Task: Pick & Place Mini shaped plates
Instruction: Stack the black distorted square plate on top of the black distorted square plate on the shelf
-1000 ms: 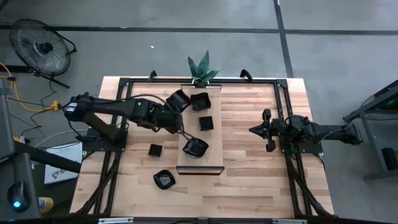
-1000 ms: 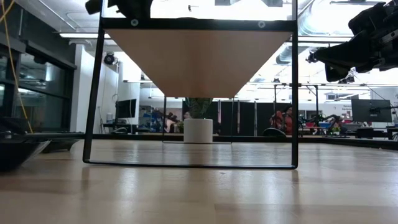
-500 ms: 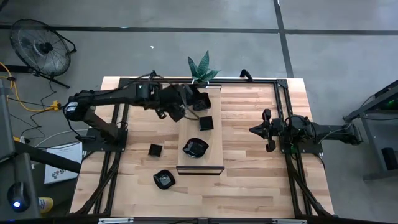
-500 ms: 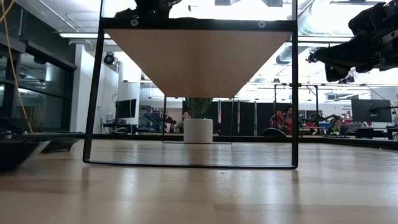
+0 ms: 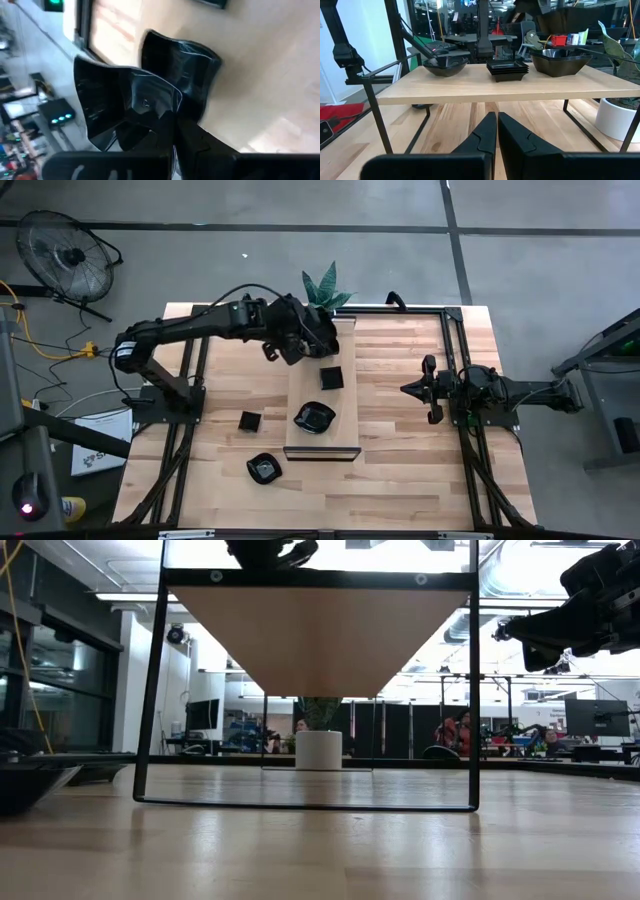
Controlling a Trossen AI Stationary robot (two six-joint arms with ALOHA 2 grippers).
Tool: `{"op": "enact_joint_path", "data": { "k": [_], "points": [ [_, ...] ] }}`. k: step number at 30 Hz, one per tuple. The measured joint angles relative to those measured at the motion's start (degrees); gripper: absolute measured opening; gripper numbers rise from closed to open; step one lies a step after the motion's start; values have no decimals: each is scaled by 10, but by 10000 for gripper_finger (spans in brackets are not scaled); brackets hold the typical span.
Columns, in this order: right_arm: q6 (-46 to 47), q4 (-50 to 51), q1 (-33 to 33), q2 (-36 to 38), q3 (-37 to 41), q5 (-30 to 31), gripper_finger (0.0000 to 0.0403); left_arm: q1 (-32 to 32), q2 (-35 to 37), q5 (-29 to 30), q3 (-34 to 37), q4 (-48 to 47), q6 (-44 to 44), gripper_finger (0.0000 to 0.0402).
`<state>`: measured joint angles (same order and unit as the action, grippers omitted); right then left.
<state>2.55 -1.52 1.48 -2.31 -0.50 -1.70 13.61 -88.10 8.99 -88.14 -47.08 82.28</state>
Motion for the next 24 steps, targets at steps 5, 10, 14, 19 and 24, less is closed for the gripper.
{"op": "enact_joint_path", "data": {
  "k": [5,10,14,19,24],
  "points": [
    [0,0,0,0,0,0,12,-1,-11,-13,0,6,10,0],
    [0,0,0,0,0,0,12,4,-23,-24,0,10,15,0],
    [0,0,0,0,0,0,12,7,-28,-32,0,9,17,0],
    [0,0,0,0,0,0,12,7,-29,-38,0,-4,18,0],
    [0,0,0,0,0,0,12,7,-29,-37,0,-33,19,0]
  ]
}}
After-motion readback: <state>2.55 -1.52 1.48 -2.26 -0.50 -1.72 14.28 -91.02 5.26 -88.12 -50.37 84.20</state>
